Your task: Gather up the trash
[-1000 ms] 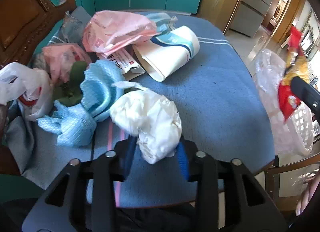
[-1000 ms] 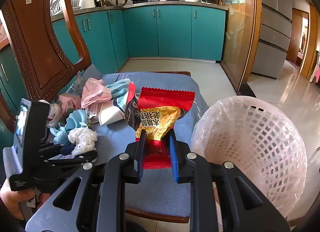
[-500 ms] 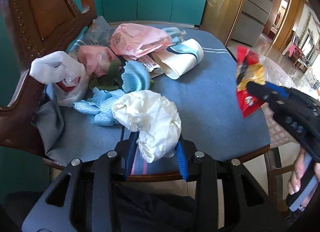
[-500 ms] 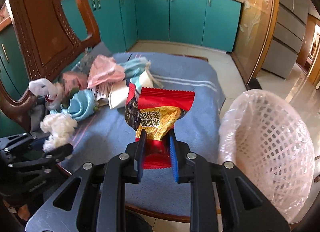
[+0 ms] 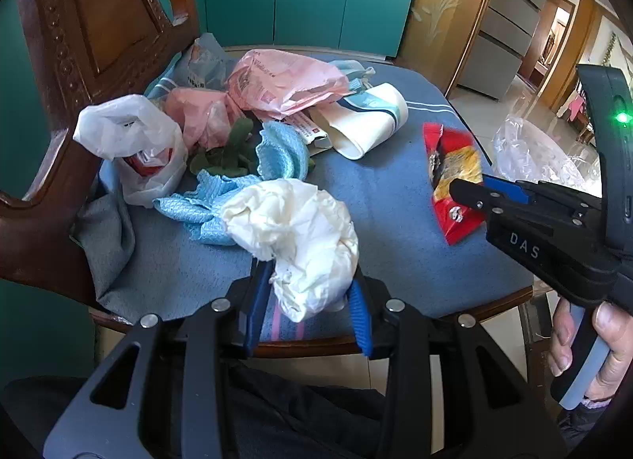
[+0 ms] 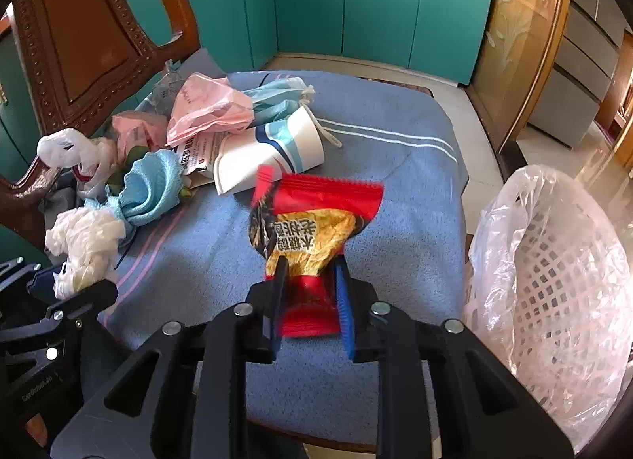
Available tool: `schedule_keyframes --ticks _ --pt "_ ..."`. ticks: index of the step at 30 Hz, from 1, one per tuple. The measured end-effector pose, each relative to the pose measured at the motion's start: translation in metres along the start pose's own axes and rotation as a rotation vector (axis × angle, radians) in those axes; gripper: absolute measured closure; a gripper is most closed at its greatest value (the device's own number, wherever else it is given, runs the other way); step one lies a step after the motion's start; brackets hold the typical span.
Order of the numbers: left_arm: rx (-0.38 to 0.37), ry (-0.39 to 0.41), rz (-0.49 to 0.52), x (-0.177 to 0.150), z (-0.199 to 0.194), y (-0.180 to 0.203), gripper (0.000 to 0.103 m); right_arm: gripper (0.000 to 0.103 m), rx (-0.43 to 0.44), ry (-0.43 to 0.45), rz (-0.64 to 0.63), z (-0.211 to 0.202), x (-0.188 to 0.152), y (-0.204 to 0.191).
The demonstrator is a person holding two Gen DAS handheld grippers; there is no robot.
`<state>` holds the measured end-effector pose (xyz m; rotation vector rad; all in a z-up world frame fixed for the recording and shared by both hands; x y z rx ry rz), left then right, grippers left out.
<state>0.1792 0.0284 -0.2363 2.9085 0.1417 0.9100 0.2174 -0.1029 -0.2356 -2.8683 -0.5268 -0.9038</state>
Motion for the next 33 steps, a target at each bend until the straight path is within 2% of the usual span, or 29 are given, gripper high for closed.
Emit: schedule_keyframes --ticks 5,8,13,20,25,26,27,29,33 --pt "-0.003 0.005 -0.010 0.001 -0.002 -0.003 0.065 0.048 0.008 0.029 0.043 -0.004 0.004 0.005" --pt "-0.004 0.007 -0.023 0.001 -0.003 -0.006 0.064 0.039 0.027 0.069 0.072 -0.014 0.010 0.010" --pt "-0.015 0.005 -0.036 0.000 -0.002 -0.008 0.064 0.036 0.012 0.099 0.088 -0.024 0.013 0.021" --pt "-0.018 0.007 -0.042 -0.001 -0.003 -0.009 0.064 0.027 -0.028 0.055 -0.018 -0.005 0.007 0.008" --pt "-0.012 0.009 -0.048 -0.002 -0.003 -0.011 0.064 0.027 -0.011 0.004 -0.050 0.022 0.003 -0.007" --pt "-0.011 0.009 -0.051 -0.001 -0.003 -0.012 0.064 0.031 -0.013 0.000 -0.060 0.025 0.002 -0.009" --pt "-0.009 0.010 -0.053 -0.002 -0.003 -0.012 0.064 0.044 -0.008 -0.001 -0.066 0.025 0.002 -0.010" --pt "-0.007 0.013 -0.057 -0.001 -0.004 -0.013 0.064 0.049 0.014 -0.010 -0.074 0.027 -0.001 -0.014" --pt "-0.008 0.017 -0.059 0.000 -0.004 -0.012 0.064 0.052 0.023 0.012 -0.078 0.019 -0.002 -0.012"
Point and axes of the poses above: each gripper's, at about its wrist camera, not at the fingertips, and z roughly the way its jaws point, y to its right, x to its top, the point moved 10 cm from there along z, roughly the way its jaws point, and after that the axes turned 3 degrees about -z, right-handed, at the moved point
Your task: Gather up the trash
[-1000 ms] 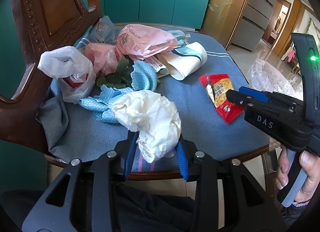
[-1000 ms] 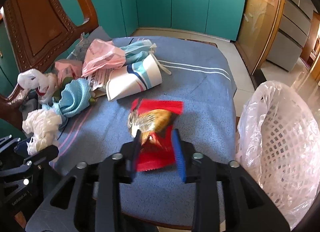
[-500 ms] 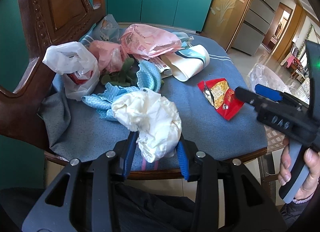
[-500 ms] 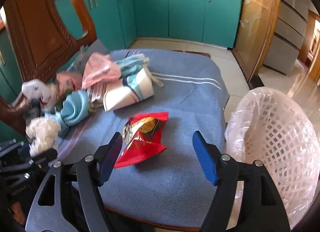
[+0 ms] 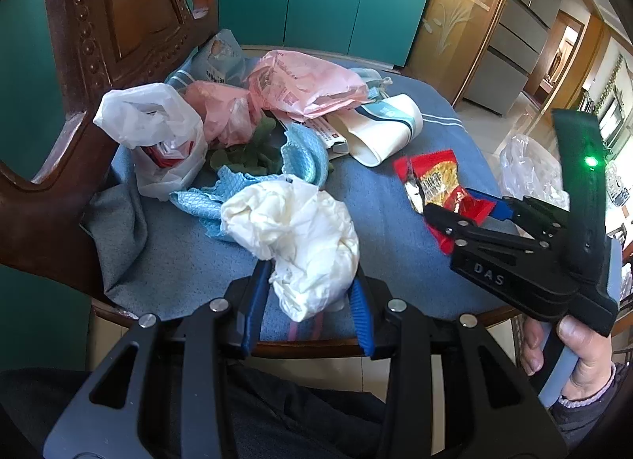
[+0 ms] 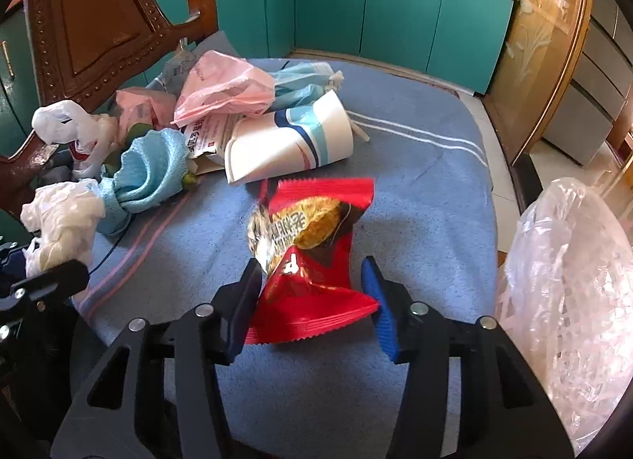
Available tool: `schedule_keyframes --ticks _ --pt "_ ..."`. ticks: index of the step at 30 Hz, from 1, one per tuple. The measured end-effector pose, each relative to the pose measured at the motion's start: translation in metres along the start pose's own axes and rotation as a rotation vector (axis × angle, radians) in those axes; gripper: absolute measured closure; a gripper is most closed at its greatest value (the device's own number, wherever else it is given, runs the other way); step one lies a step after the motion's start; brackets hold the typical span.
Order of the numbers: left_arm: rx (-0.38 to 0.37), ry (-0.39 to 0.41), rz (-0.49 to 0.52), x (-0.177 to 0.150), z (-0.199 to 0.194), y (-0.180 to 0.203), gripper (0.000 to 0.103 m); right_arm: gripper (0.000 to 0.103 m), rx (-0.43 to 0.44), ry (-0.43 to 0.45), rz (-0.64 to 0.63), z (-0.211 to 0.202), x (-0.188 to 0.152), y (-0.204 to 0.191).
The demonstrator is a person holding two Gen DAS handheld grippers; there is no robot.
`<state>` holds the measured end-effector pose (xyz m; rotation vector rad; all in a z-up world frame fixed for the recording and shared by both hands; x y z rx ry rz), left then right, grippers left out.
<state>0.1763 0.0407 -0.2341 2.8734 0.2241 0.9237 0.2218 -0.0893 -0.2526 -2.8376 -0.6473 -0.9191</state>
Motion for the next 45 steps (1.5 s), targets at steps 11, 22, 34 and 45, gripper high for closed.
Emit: schedule_keyframes --ticks 11,22,34,45 --pt "-0.064 0.034 0.066 0.016 -0.009 0.044 0.064 0.070 0.009 0.138 0.156 -0.075 0.008 0.063" --pt "-0.060 0.014 0.067 0.010 -0.004 0.044 0.064 0.052 0.023 0.035 0.085 -0.027 -0.015 0.033" --pt "-0.072 0.006 0.062 0.004 -0.001 0.042 0.064 0.059 -0.112 -0.053 -0.084 -0.058 -0.048 0.047" --pt "-0.064 0.013 0.066 0.004 -0.005 0.041 0.063 0.087 -0.010 0.006 -0.011 -0.059 -0.034 0.034"
Point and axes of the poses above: each gripper's, at about its wrist camera, not at the fingertips, and z roughly the way its jaws point, y to its right, x to its top, the point moved 10 cm from there along z, roughly the way its jaws point, and after that the axes turned 3 degrees about -z, right-handed, at the moved point
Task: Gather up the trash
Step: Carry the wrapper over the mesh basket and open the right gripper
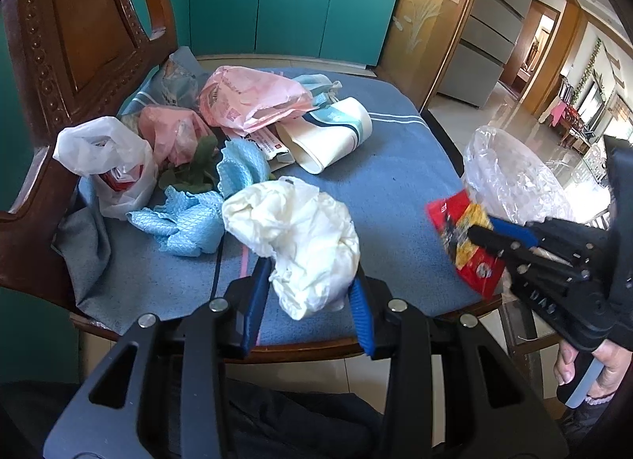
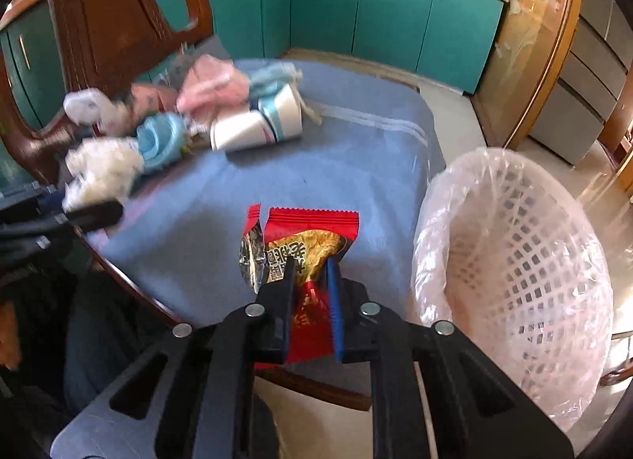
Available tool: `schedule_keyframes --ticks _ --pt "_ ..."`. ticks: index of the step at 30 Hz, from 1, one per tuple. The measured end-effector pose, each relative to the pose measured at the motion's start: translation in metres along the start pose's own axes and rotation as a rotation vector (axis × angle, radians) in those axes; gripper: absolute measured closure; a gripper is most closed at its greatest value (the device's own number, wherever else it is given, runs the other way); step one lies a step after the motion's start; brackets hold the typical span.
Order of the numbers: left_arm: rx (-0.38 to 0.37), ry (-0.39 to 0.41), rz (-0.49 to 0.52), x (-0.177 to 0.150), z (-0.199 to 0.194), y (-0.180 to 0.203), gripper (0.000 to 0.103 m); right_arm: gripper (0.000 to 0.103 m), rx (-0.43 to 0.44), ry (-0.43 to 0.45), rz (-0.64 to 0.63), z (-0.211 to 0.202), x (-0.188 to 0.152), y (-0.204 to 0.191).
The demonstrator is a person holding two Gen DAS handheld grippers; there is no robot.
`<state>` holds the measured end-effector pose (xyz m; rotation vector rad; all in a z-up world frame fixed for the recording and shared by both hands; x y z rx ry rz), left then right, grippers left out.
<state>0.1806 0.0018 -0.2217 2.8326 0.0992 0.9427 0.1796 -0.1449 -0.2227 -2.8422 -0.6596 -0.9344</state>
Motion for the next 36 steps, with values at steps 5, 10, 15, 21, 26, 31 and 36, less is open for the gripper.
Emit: schedule_keyframes --ticks 5,10,15,21,26,31,36 --pt "-0.020 0.022 0.036 0.011 -0.008 0.017 0.063 0.087 -0.046 0.101 0.053 -0.033 0.020 0.027" --pt "-0.127 0.028 0.065 0.029 -0.008 0.058 0.064 0.087 -0.195 0.159 0.141 -0.069 0.013 0.096" --pt "-0.228 0.029 0.175 0.047 0.000 0.129 0.064 0.087 -0.285 0.150 0.273 -0.089 -0.023 0.161" --pt "-0.345 -0.036 0.309 0.048 0.028 0.225 0.064 0.087 -0.342 0.137 0.375 -0.105 -0.062 0.209" --pt "-0.381 -0.075 0.409 0.039 0.049 0.275 0.059 0.087 -0.349 0.128 0.438 -0.104 -0.078 0.231" --pt "-0.360 -0.033 0.425 0.038 0.050 0.277 0.029 0.087 -0.318 0.123 0.433 -0.092 -0.069 0.230" --pt "-0.295 0.000 0.384 0.042 0.039 0.245 0.023 0.087 -0.282 0.103 0.420 -0.075 -0.065 0.219"
Point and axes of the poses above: each gripper's, at about its wrist camera, not at the fingertips, and z roughly the way its jaws point, y to its right, x to its top, the point moved 10 cm from there along z, roughly the way its jaws point, and after that the axes turned 3 degrees about -z, right-handed, at the moved point
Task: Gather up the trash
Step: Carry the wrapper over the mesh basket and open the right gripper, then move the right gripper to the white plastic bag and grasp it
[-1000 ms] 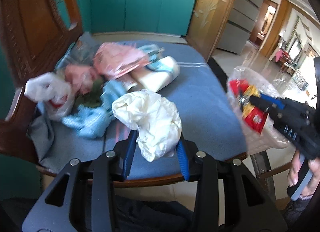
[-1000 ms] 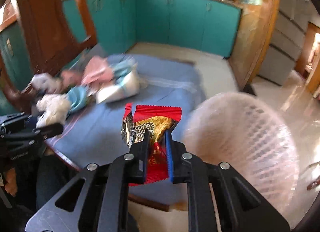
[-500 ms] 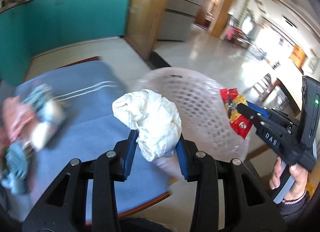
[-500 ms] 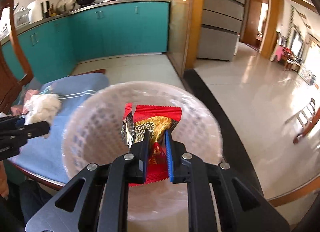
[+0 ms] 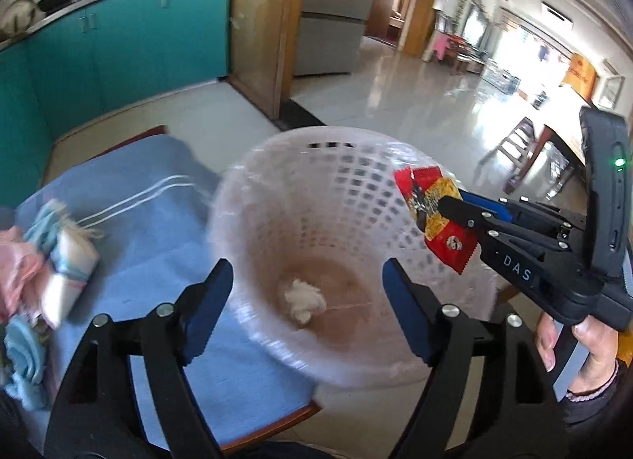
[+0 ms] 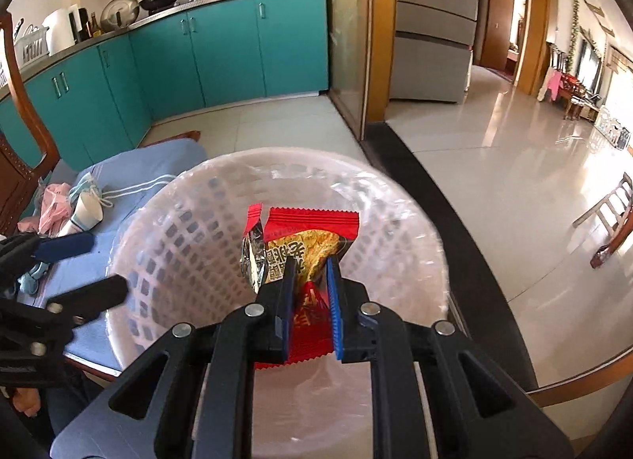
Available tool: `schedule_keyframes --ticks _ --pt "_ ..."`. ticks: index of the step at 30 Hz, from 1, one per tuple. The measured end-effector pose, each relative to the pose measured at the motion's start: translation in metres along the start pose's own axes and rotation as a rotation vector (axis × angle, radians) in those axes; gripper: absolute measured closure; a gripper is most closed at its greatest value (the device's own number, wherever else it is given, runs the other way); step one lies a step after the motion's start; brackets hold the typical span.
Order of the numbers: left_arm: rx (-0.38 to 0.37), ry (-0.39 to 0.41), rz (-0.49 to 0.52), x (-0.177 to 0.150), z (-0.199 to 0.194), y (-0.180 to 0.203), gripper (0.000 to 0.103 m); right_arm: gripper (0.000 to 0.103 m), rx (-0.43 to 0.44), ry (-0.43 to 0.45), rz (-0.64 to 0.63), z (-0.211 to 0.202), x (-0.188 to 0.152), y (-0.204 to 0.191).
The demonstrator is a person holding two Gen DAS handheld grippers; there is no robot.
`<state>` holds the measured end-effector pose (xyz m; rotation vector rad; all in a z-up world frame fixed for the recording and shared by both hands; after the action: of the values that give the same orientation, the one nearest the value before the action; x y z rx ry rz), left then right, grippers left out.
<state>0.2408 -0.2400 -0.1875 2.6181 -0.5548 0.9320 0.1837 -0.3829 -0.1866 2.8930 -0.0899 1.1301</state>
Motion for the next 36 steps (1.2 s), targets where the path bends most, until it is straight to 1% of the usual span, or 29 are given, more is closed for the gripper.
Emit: schedule_keyframes --ticks 2,4,6,7,8,10,14,17,20,24,26,29,30,31,34,36 --pt "0.046 0.015 -0.032 -0.004 -0.011 -0.017 0.020 0.085 -0.004 -0.017 -0.003 0.005 -0.002 -0.006" --pt "0.099 0.029 -0.052 -0.006 -0.022 -0.036 0.017 0.072 -0.015 -0.027 0.001 0.006 -0.004 -0.008" --pt "0.160 0.044 -0.065 -0.010 -0.034 -0.052 0.016 0.038 -0.024 -0.021 0.022 0.002 -0.002 -0.009" --pt "0.192 0.051 -0.076 -0.012 -0.041 -0.062 0.015 0.035 -0.022 -0.012 0.032 0.000 0.000 -0.010" --pt "0.218 0.057 -0.089 -0.015 -0.047 -0.072 0.015 0.034 -0.015 -0.005 0.036 -0.001 0.003 -0.012" --pt "0.248 0.070 -0.119 -0.023 -0.059 -0.088 0.014 0.034 -0.007 0.007 0.026 -0.005 0.009 -0.019" --pt "0.325 0.083 -0.181 -0.043 -0.085 -0.126 0.014 0.034 -0.003 0.030 -0.011 -0.010 0.020 -0.041" --pt "0.389 0.095 -0.215 -0.059 -0.106 -0.152 0.014 0.034 0.044 0.049 -0.038 -0.012 0.030 -0.072" --pt "0.444 0.097 -0.248 -0.088 -0.131 -0.178 0.014 0.034 0.098 0.060 -0.074 -0.009 0.036 -0.108" --pt "0.479 0.086 -0.299 -0.119 -0.150 -0.202 0.014 0.034 0.208 0.046 -0.144 0.003 0.039 -0.178" --pt "0.490 0.085 -0.336 -0.135 -0.160 -0.213 0.014 0.034 0.298 0.026 -0.178 0.008 0.035 -0.222" --pt "0.513 0.090 -0.380 -0.153 -0.169 -0.222 0.015 0.034 0.409 0.000 -0.251 0.011 0.024 -0.285" --pt "0.515 0.092 -0.400 -0.161 -0.174 -0.226 0.017 0.034 0.445 -0.009 -0.280 0.011 0.019 -0.306" --pt "0.515 0.091 -0.410 -0.166 -0.177 -0.228 0.019 0.034 0.478 -0.016 -0.304 0.010 0.013 -0.325" --pt "0.525 0.082 -0.432 -0.181 -0.185 -0.237 0.019 0.034 0.581 -0.036 -0.375 0.004 -0.001 -0.381" --pt "0.533 0.079 -0.442 -0.186 -0.187 -0.240 0.019 0.034 0.618 -0.039 -0.418 0.000 -0.006 -0.412"
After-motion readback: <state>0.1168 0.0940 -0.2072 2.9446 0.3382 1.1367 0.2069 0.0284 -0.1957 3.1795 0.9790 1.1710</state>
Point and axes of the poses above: each gripper's, at about its wrist camera, not at the fingertips, and z roughly the way its jaws point, y to its right, x to its top, the point moved 10 cm from there along z, roughly the way its jaws point, and after that the axes turned 3 degrees about -z, right-handed, at the moved point
